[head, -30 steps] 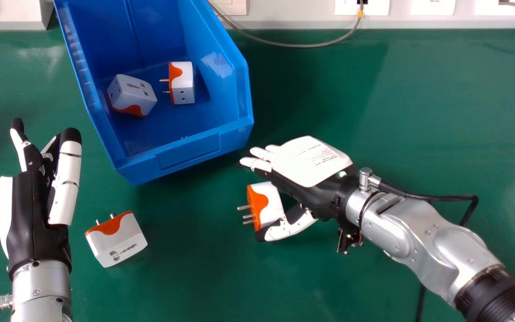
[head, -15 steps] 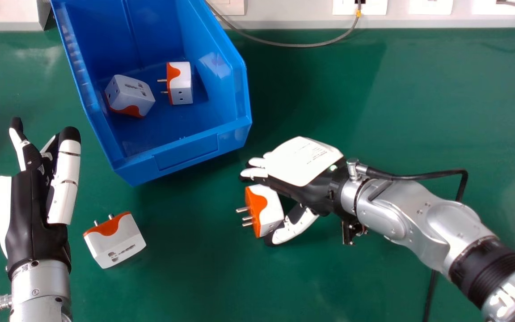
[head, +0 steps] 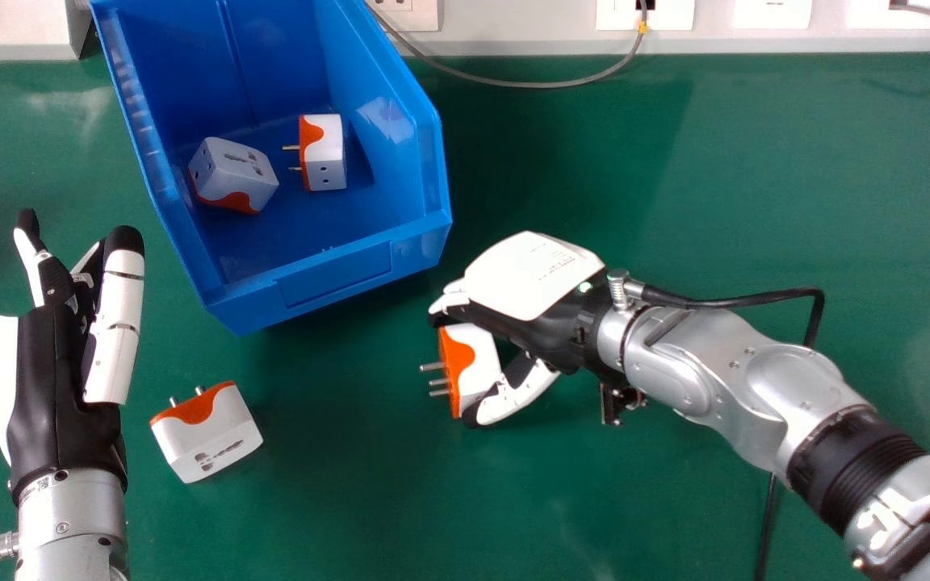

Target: Pick all objects and put in blue box

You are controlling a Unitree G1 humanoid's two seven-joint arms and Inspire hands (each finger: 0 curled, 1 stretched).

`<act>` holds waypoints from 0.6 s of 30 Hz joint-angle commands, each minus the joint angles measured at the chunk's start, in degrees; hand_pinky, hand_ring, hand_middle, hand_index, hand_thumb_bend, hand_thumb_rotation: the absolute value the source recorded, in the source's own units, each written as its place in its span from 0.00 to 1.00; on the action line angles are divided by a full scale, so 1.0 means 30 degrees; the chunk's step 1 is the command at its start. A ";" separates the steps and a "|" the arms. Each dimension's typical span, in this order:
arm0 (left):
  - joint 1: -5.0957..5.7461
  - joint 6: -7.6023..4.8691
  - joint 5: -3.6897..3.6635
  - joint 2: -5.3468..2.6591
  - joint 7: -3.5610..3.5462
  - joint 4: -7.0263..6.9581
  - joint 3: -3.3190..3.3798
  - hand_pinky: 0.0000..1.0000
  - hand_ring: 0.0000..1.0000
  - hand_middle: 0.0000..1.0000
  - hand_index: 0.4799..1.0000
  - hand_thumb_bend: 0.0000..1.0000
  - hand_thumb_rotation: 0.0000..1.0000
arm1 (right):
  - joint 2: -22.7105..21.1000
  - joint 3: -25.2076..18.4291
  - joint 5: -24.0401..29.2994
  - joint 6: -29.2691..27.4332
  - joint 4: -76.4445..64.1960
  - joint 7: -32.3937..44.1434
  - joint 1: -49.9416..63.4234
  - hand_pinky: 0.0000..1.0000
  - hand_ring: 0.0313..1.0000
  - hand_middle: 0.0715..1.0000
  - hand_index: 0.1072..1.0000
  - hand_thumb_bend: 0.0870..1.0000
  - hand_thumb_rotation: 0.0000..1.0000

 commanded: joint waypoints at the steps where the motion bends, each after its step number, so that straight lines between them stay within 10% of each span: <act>1: -0.0012 -0.0047 0.0112 -0.0039 0.0129 -0.0477 0.0011 0.84 0.90 0.87 0.80 0.46 0.82 | -0.0041 0.0572 -0.0356 -0.0053 0.0493 0.0497 0.0412 0.75 0.85 0.84 0.68 0.35 0.40; 8: -0.0077 -0.0103 0.0026 0.0033 0.0155 -0.0358 -0.0009 0.84 0.90 0.87 0.80 0.46 0.82 | 0.0290 0.1053 -0.0802 0.0749 0.0930 -0.0872 0.0243 0.71 0.81 0.80 0.58 0.40 0.28; 18: -0.0134 0.0021 0.0020 0.0020 0.0195 -0.0388 -0.0014 0.84 0.90 0.87 0.80 0.46 0.82 | 0.0240 -0.0103 0.1466 -0.0006 0.0665 -0.0967 0.1017 0.35 0.41 0.52 0.47 0.46 0.07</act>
